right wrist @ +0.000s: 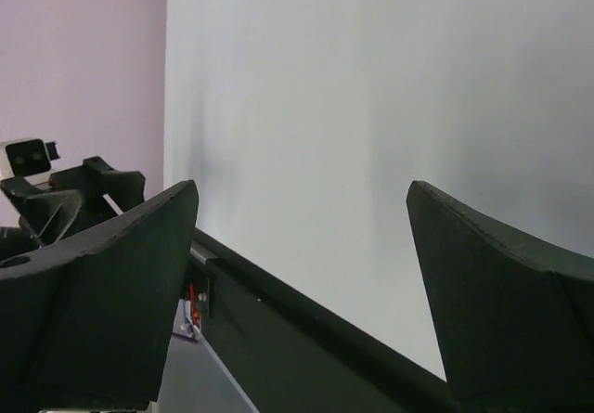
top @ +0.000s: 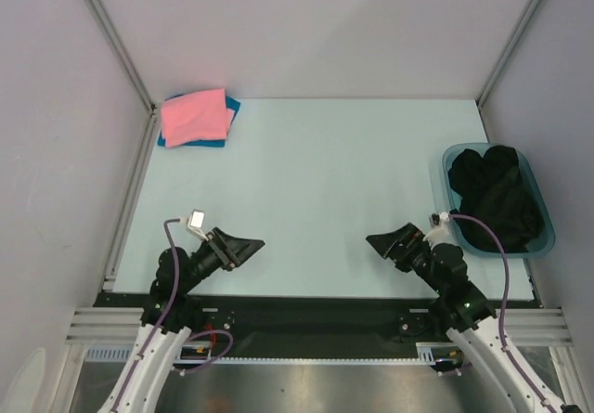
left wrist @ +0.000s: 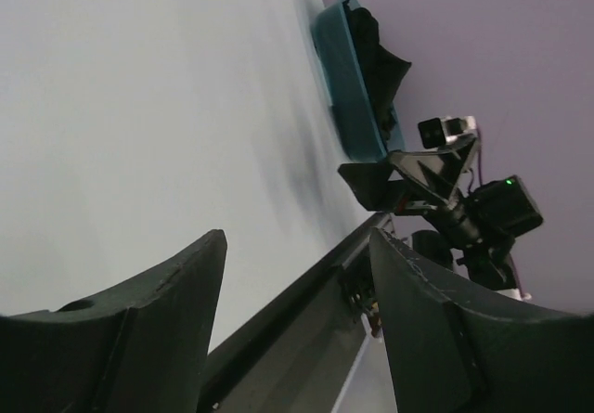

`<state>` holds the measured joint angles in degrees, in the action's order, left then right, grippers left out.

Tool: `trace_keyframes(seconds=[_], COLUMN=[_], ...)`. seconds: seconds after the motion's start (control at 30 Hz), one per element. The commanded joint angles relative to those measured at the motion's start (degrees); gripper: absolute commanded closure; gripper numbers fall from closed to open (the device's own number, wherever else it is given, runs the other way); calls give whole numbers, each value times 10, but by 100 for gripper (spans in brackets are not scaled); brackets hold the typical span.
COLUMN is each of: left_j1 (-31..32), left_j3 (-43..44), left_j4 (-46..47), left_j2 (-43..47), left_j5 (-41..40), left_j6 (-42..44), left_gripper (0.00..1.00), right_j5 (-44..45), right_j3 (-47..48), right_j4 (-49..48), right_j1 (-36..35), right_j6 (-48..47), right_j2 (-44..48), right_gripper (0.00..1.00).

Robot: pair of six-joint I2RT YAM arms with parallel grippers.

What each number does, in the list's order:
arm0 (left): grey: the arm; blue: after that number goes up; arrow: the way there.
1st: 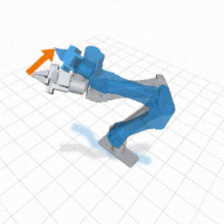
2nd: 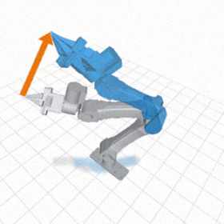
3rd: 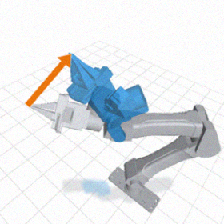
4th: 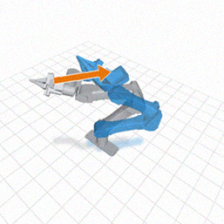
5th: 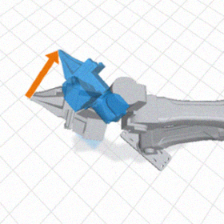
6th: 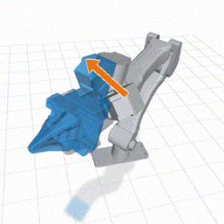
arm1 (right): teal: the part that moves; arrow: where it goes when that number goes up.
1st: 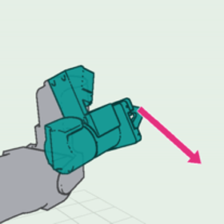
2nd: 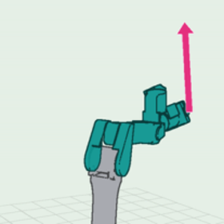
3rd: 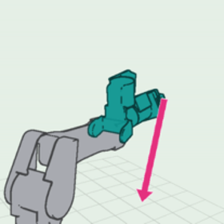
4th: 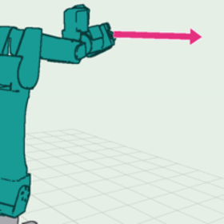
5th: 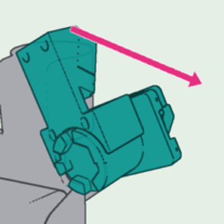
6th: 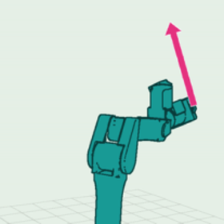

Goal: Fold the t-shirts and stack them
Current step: Neatly place the folded tshirt to the corner

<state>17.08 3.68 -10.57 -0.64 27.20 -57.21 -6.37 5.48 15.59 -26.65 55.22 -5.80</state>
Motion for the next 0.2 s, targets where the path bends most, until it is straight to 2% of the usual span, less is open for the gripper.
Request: trace_keyframes(seconds=[0.0,0.17], left_j1=[4,4], left_j3=[-69,-106], left_j4=[41,101], left_j2=[47,61], left_j5=[34,44], left_j6=[-65,-103], left_gripper=[31,30], right_j5=[26,3], right_j3=[-19,-53], right_j4=[76,37], right_j1=[-6,-9], right_j6=[21,53], right_j2=[-20,17], right_gripper=[0,0])
